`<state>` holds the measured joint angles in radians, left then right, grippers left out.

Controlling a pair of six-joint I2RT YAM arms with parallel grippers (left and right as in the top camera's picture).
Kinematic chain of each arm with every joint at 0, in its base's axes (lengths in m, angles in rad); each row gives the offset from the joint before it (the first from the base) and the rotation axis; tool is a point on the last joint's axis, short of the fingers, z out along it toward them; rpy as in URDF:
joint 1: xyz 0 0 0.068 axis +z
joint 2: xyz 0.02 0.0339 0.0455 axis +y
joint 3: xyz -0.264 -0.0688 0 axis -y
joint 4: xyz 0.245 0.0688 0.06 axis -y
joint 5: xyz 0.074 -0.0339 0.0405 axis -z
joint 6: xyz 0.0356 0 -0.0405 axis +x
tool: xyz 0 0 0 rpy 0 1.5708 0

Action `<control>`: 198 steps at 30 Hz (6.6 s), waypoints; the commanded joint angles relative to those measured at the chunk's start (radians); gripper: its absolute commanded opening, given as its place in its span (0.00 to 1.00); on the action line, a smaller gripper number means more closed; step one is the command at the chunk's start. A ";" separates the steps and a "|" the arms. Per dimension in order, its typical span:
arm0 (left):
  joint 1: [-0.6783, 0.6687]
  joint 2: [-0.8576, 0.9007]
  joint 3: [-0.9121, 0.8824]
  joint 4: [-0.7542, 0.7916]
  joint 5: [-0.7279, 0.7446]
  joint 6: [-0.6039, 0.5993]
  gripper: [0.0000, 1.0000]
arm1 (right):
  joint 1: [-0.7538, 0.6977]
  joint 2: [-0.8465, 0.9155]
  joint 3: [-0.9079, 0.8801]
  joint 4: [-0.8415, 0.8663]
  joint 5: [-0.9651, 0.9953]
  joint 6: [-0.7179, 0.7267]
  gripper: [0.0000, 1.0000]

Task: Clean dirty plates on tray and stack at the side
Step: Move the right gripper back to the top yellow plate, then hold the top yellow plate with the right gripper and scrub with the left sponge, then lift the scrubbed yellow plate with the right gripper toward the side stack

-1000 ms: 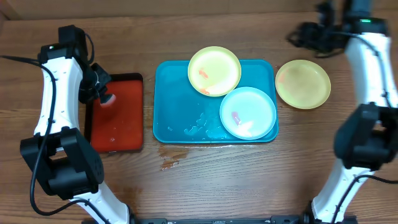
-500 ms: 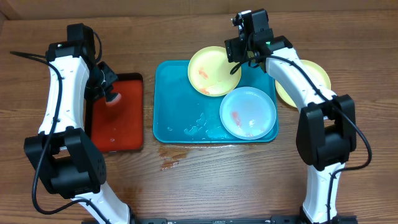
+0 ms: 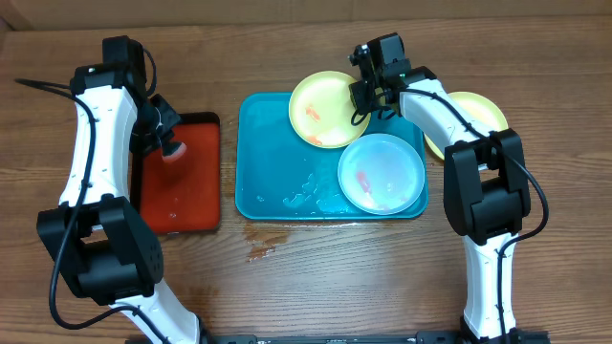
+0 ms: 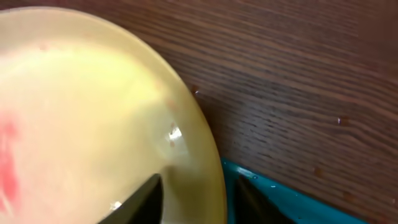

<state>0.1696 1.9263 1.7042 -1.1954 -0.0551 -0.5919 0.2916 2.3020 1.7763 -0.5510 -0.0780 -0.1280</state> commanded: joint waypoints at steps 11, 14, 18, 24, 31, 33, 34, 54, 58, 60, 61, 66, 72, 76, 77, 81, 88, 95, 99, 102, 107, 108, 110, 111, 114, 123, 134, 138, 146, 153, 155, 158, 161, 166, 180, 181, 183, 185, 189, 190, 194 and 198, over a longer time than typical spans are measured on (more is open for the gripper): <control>-0.011 -0.023 0.019 0.003 0.012 0.030 0.04 | 0.093 -0.026 0.060 -0.157 -0.093 0.064 0.04; -0.020 -0.023 0.019 0.008 0.056 0.074 0.04 | 0.132 -0.036 0.072 -0.221 -0.093 0.135 0.04; -0.047 -0.023 0.019 0.011 0.060 0.080 0.04 | 0.178 -0.037 0.071 -0.323 -0.111 0.190 0.04; -0.103 -0.023 0.014 0.016 0.094 0.092 0.04 | 0.203 -0.034 0.031 -0.306 -0.106 0.188 0.20; -0.187 -0.022 -0.011 0.033 0.103 0.090 0.04 | 0.203 -0.033 -0.051 -0.214 -0.107 0.188 0.10; -0.212 -0.022 -0.029 0.046 0.110 0.090 0.04 | 0.203 -0.033 -0.067 -0.212 -0.107 0.188 0.06; -0.224 -0.022 -0.040 0.053 0.113 0.090 0.04 | 0.203 -0.033 -0.072 -0.213 -0.107 0.188 0.04; -0.447 0.006 -0.376 0.582 0.254 -0.034 0.04 | 0.203 -0.033 -0.076 -0.300 -0.107 0.544 0.04; -0.447 0.051 -0.376 0.630 0.255 -0.033 0.04 | 0.203 -0.033 -0.076 -0.292 -0.090 0.542 0.04; -0.445 0.072 -0.376 0.641 0.246 -0.032 0.04 | 0.203 -0.033 -0.076 -0.293 -0.056 0.540 0.04; -0.445 0.080 -0.376 0.647 0.236 -0.032 0.04 | 0.203 -0.033 -0.076 -0.293 -0.045 0.540 0.04; -0.444 0.097 -0.376 0.650 0.131 0.038 0.04 | 0.203 -0.033 -0.076 -0.293 -0.035 0.540 0.04; -0.443 0.097 -0.368 0.596 -0.122 0.185 0.04 | 0.203 -0.033 -0.076 -0.293 -0.035 0.540 0.04; -0.443 0.097 -0.292 0.490 -0.230 0.212 0.04 | 0.203 -0.033 -0.076 -0.292 -0.035 0.540 0.04; -0.443 0.097 -0.259 0.460 -0.239 0.211 0.04 | 0.203 -0.033 -0.076 -0.292 -0.035 0.540 0.04; -0.443 0.097 -0.143 0.390 -0.162 0.211 0.04 | 0.203 -0.033 -0.076 -0.290 -0.035 0.540 0.04; -0.446 0.122 -0.125 0.435 0.140 0.187 0.04 | 0.203 -0.033 -0.076 -0.290 -0.035 0.540 0.04; -0.444 0.239 -0.130 0.460 0.188 0.165 0.04 | 0.203 -0.033 -0.076 -0.289 -0.035 0.540 0.04; -0.444 0.288 -0.130 0.467 0.188 0.185 0.04 | 0.203 -0.033 -0.076 -0.289 -0.035 0.540 0.04; -0.443 0.291 -0.129 0.448 0.088 0.237 0.04 | 0.203 -0.033 -0.076 -0.290 -0.035 0.540 0.04; -0.443 0.282 -0.079 0.338 -0.203 0.237 0.04 | 0.203 -0.033 -0.076 -0.290 -0.035 0.540 0.04; -0.443 0.282 -0.060 0.309 -0.247 0.237 0.04 | 0.203 -0.033 -0.076 -0.290 -0.035 0.540 0.04; -0.443 0.282 -0.019 0.257 -0.309 0.237 0.04 | 0.203 -0.033 -0.076 -0.290 -0.035 0.540 0.04; -0.443 0.282 0.011 0.225 -0.330 0.237 0.04 | 0.203 -0.033 -0.076 -0.290 -0.035 0.540 0.04; -0.443 0.282 0.068 0.176 -0.296 0.233 0.04 | 0.203 -0.033 -0.076 -0.289 -0.035 0.540 0.04; -0.447 0.293 0.100 0.174 0.328 0.208 0.04 | 0.203 -0.033 -0.076 -0.288 -0.028 0.540 0.04; -0.476 0.373 0.090 0.043 0.102 0.222 0.04 | 0.203 -0.033 -0.076 -0.289 -0.027 0.540 0.04; -0.471 0.380 0.090 0.007 -0.151 0.215 0.04 | 0.203 -0.033 -0.076 -0.290 -0.027 0.540 0.04; -0.455 0.378 0.116 -0.038 -0.393 0.113 0.04 | 0.203 -0.033 -0.076 -0.292 -0.003 0.540 0.04; -0.441 0.328 0.248 -0.071 -0.380 0.048 0.04 | 0.206 -0.040 -0.051 -0.331 0.043 0.489 0.04; -0.422 0.304 0.306 -0.085 -0.319 0.041 0.04 | 0.210 -0.051 -0.026 -0.354 0.043 0.457 0.04; -0.371 0.261 0.377 -0.099 -0.164 0.042 0.04 | 0.225 -0.082 0.020 -0.391 0.051 0.383 0.04; -0.288 0.209 0.394 -0.101 0.012 0.043 0.04 | 0.259 -0.131 0.079 -0.454 0.189 0.369 0.04; -0.146 0.197 0.385 -0.195 0.066 0.046 0.04 | 0.378 -0.192 0.208 -0.583 0.562 0.266 0.04; 0.014 0.198 0.372 -0.270 0.067 0.072 0.04 | 0.674 -0.195 0.291 -0.643 1.435 -0.056 0.04; 0.015 0.198 0.372 -0.270 0.067 0.072 0.04 | 0.684 -0.195 0.291 -0.635 1.463 -0.085 0.04; 0.015 0.198 0.372 -0.270 0.067 0.073 0.04 | 0.701 -0.195 0.291 -0.617 1.496 -0.147 0.04; 0.015 0.198 0.372 -0.270 0.067 0.073 0.04 | 0.712 -0.195 0.291 -0.585 1.516 -0.204 0.04; 0.015 0.198 0.372 -0.270 0.066 0.076 0.04 | 0.713 -0.195 0.291 -0.527 1.428 -0.212 0.04; 0.015 0.198 0.372 -0.270 0.066 0.076 0.04 | 0.708 -0.195 0.291 -0.528 1.354 -0.212 0.04; 0.015 0.198 0.372 -0.271 0.067 0.084 0.04 | 0.661 -0.194 0.282 -0.519 1.017 -0.106 0.04; 0.015 0.198 0.372 -0.279 0.067 0.087 0.04 | 0.565 -0.192 0.257 -0.536 0.955 -0.086 0.04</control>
<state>0.1795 2.1357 2.0777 -1.4689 0.0048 -0.5209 0.9474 2.1311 2.0453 -1.0592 0.9936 -0.2714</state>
